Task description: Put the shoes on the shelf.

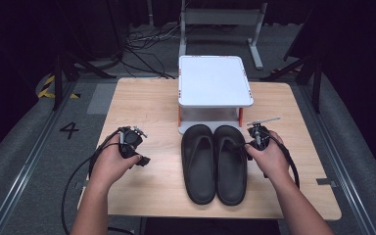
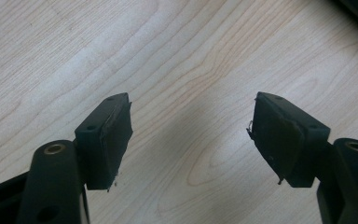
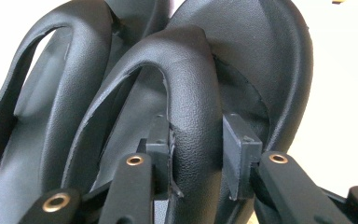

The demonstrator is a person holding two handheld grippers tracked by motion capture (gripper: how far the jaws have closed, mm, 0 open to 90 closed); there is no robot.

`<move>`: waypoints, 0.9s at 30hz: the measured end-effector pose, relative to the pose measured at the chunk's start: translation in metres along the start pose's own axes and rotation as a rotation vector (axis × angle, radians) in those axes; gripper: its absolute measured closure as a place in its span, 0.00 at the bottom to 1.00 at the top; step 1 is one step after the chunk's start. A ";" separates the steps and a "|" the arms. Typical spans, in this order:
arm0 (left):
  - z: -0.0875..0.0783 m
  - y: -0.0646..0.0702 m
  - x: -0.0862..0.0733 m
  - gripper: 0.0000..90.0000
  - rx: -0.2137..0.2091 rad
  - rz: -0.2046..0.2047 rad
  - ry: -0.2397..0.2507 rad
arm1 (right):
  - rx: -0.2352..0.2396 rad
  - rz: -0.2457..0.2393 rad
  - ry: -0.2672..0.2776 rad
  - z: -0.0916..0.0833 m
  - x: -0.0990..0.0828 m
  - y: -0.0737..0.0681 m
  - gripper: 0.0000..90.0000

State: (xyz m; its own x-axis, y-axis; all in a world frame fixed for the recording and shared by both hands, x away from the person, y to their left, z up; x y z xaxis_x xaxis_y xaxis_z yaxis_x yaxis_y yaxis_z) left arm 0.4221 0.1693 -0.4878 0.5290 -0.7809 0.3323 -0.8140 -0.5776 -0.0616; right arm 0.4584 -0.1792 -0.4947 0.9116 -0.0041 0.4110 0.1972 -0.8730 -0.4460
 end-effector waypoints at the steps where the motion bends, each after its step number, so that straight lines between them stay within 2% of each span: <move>1: 0.000 -0.001 0.000 0.33 0.002 0.006 -0.001 | 0.002 0.000 0.004 0.001 0.000 0.000 0.75; 3: 0.001 0.001 0.001 0.33 -0.002 0.001 -0.003 | -0.003 -0.006 0.009 0.002 0.000 0.001 0.75; 5: 0.001 0.001 0.001 0.33 -0.002 0.005 -0.003 | -0.022 -0.009 0.011 0.003 -0.002 0.003 0.68; 8: 0.001 0.002 0.003 0.33 -0.004 0.007 0.001 | -0.011 -0.003 0.025 0.001 -0.002 0.001 0.60; 10: 0.001 0.001 0.003 0.33 -0.002 0.009 0.002 | -0.011 -0.011 0.056 -0.004 -0.001 -0.002 0.56; 14: 0.000 0.000 0.006 0.33 -0.002 0.010 0.007 | -0.021 -0.037 0.094 -0.016 -0.002 -0.008 0.54; 17: 0.000 0.000 0.007 0.33 -0.002 0.013 0.008 | 0.007 -0.041 0.118 -0.026 -0.005 -0.019 0.53; 23: 0.001 0.000 0.009 0.33 -0.003 0.016 0.012 | -0.017 -0.075 0.119 -0.031 -0.012 -0.032 0.49; 27: 0.001 -0.001 0.011 0.33 -0.005 0.018 0.011 | -0.032 -0.093 0.060 -0.025 -0.025 -0.041 0.49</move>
State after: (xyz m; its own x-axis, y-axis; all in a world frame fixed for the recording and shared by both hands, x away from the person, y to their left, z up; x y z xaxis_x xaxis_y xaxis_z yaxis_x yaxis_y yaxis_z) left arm 0.4287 0.1614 -0.4848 0.5119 -0.7883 0.3415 -0.8244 -0.5625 -0.0628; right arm 0.4184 -0.1552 -0.4666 0.8666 0.0489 0.4966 0.2671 -0.8861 -0.3788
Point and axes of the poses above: each handheld gripper's, and its own axes: z roughly forward along the jaws, x roughly out of its top, y roughly to its right, the point moved 9 cm from there along z, roughly forward along the jaws, and after that the axes turned 14 degrees about z, right-handed, at the moved point
